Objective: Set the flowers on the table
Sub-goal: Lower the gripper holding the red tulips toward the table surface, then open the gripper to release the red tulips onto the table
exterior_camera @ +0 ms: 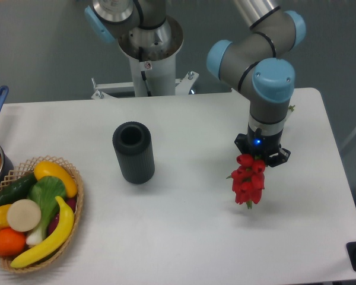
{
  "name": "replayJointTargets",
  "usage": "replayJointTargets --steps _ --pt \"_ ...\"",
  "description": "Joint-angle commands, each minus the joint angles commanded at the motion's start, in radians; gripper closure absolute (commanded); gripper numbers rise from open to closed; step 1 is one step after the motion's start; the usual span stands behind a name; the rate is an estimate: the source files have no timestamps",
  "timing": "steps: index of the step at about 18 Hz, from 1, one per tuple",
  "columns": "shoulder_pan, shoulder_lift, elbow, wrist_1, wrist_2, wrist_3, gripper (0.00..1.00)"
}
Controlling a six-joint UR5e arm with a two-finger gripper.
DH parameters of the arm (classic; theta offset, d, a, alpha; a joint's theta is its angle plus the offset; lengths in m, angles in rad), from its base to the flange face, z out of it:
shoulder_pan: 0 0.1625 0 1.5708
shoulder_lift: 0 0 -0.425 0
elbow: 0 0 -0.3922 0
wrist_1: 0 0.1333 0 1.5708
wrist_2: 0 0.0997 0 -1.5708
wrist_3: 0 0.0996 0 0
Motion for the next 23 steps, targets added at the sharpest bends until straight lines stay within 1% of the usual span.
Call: replayJointTargets --steps 3,7,10,11,12,14,15,16,21,22,23 --pt "-0.009 -0.012 0.005 0.003 -0.002 -0.005 0.96" --pt "-0.011 -0.017 0.005 0.002 0.0 -0.005 0.9" --pt "-0.012 -0.029 0.005 0.003 -0.002 -0.005 0.77" --pt "-0.012 -0.032 0.006 0.003 -0.002 -0.005 0.7" --pt "-0.014 -0.035 0.008 0.014 -0.005 -0.008 0.52" --pt "-0.014 -0.04 0.009 0.035 -0.005 -0.018 0.41" --pt "-0.014 -0.041 0.006 0.057 -0.005 -0.041 0.1" --pt "-0.014 -0.041 0.006 0.064 -0.005 -0.054 0.0" --pt "-0.015 -0.037 -0.012 0.066 -0.002 -0.058 0.0" --pt "-0.015 -0.032 -0.018 0.069 -0.002 -0.06 0.0" --pt "-0.015 -0.032 -0.011 0.083 -0.002 -0.067 0.0"
